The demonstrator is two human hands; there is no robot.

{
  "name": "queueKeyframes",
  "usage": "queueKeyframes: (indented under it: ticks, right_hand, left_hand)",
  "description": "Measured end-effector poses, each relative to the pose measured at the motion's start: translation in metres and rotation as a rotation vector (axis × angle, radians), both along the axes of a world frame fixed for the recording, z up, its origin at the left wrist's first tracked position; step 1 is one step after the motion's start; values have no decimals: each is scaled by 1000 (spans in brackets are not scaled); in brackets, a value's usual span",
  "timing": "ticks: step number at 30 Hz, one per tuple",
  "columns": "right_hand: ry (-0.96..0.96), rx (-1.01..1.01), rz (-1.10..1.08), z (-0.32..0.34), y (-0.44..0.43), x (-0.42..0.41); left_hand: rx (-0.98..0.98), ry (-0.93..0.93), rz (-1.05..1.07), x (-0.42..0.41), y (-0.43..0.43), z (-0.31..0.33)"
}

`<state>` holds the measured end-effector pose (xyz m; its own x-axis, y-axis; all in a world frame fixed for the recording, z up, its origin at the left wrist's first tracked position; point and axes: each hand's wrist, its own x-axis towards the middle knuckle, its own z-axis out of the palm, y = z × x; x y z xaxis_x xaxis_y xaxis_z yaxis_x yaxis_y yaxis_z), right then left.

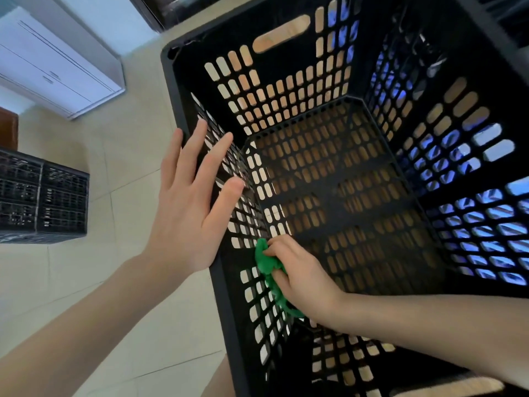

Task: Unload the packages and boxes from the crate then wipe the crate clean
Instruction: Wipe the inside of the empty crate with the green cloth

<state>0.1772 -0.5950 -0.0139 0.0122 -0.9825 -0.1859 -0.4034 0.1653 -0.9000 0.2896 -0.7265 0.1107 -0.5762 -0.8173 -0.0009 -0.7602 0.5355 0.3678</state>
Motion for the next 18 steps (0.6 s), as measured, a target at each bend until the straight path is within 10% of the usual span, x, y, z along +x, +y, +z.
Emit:
queueKeyframes:
  ticks: [8,18]
  right_hand:
    - [45,332,-73,-52,-21,0]
    - [-171,-231,-190,60,-3,20]
  left_hand:
    - [-5,-34,-7,-3,-2,1]
    - [-48,-67,-37,-4,-1,3]
